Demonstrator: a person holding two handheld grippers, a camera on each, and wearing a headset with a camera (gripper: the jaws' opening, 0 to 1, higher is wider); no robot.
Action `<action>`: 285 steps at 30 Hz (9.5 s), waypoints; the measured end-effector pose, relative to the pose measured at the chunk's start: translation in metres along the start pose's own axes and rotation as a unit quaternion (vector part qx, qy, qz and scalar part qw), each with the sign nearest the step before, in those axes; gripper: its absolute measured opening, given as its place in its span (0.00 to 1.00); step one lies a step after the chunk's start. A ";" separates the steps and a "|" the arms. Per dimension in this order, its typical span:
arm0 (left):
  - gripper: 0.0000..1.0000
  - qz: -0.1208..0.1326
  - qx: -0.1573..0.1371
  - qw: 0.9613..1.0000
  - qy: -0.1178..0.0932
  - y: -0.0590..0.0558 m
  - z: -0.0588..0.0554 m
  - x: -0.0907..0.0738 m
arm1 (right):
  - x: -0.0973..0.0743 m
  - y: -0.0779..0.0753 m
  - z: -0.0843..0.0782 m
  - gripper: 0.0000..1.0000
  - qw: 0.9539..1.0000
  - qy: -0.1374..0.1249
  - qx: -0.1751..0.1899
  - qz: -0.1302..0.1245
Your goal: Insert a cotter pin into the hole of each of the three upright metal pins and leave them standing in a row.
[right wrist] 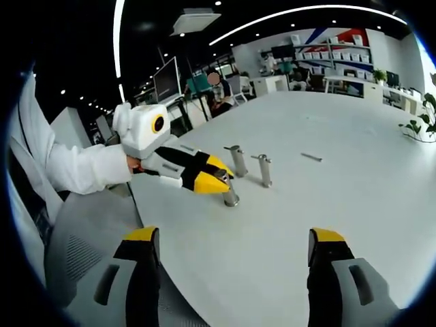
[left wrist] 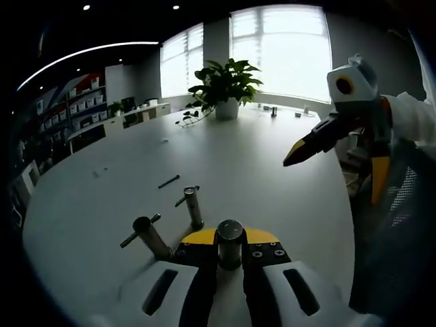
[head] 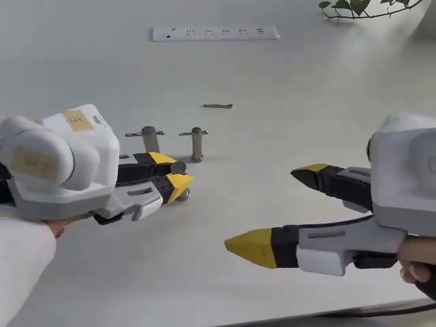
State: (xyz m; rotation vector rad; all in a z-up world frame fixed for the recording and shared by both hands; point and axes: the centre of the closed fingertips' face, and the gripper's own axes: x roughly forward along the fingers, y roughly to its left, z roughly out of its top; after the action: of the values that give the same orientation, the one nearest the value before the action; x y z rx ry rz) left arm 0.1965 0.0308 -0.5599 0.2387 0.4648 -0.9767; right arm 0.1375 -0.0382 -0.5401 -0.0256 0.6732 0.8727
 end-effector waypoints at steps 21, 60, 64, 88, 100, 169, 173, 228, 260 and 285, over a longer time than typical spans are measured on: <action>0.12 0.002 -0.039 0.999 0.000 0.000 -0.012 0.004 | 0.011 0.007 0.001 0.88 1.000 0.012 -0.008 0.018; 0.99 -0.052 -0.093 0.994 -0.024 -0.010 0.000 -0.078 | 0.010 -0.052 0.034 0.77 0.986 0.118 -0.119 0.006; 0.99 -0.045 -0.101 0.994 -0.018 -0.001 -0.009 -0.087 | 0.013 -0.079 0.039 0.74 0.973 0.162 -0.161 -0.001; 0.99 0.002 -0.164 0.986 -0.020 -0.031 -0.013 -0.107 | 0.088 -0.144 0.103 0.54 0.919 0.265 -0.290 0.040; 0.99 0.014 -0.176 0.984 -0.027 -0.028 -0.016 -0.113 | 0.134 -0.167 0.082 0.23 0.886 0.317 -0.335 0.056; 0.65 -0.033 -0.224 0.969 -0.095 -0.004 0.045 -0.088 | 0.050 -0.053 0.114 0.00 0.917 0.067 -0.393 0.030; 0.55 -0.042 -0.255 0.959 -0.117 0.002 0.065 -0.078 | 0.041 -0.044 0.098 0.00 0.926 0.062 -0.372 0.022; 0.01 -0.134 -0.336 0.932 -0.008 -0.030 0.067 -0.016 | 0.023 0.009 0.068 0.00 0.879 0.064 -0.473 0.001; 0.00 -0.148 -0.141 0.979 -0.026 -0.041 0.063 -0.043 | 0.027 0.028 0.045 0.18 0.976 0.021 -0.146 0.159; 0.01 -0.202 0.057 0.978 0.002 -0.072 0.043 -0.050 | 0.027 0.053 0.024 0.00 0.944 0.076 -0.251 0.200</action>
State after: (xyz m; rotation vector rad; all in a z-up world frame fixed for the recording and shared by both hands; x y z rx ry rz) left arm 0.1239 0.0116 -0.4970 0.2545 0.4720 -1.4023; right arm 0.1249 0.0220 -0.5230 -0.4300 0.5920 1.4303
